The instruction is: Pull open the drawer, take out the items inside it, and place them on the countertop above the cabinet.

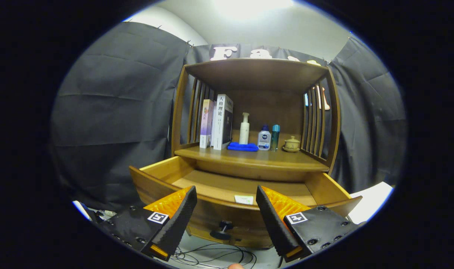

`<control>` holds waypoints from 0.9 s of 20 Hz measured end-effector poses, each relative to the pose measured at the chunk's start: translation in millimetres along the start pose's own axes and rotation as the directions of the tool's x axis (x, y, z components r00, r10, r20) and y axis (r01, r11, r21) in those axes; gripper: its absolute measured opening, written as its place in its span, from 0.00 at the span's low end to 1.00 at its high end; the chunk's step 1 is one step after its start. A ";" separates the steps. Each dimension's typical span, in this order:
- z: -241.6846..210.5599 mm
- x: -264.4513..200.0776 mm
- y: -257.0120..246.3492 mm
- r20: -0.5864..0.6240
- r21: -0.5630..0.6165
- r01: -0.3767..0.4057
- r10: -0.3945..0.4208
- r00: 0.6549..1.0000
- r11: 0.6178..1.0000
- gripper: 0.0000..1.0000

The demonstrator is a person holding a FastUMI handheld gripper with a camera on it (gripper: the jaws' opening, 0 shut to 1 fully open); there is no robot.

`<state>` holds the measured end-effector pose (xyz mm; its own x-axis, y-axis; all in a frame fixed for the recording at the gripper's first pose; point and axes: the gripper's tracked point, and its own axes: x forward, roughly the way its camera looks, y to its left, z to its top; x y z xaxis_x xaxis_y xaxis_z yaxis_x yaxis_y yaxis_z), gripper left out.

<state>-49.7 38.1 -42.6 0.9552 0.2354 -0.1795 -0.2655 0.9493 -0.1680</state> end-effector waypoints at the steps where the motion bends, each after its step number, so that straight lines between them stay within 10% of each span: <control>1: 3.1 5.0 -0.8 -0.026 0.005 -0.014 0.014 1.000 1.000 0.98; 11: 25.9 67.6 -19.2 -0.236 -0.024 -0.138 0.128 0.963 0.990 0.98; 18: 8.7 111.4 -34.4 -0.448 -0.006 -0.223 0.197 0.872 0.975 0.98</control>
<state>66.9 33.6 -48.4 0.7220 0.2992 -0.6239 -0.4729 0.8716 -0.1293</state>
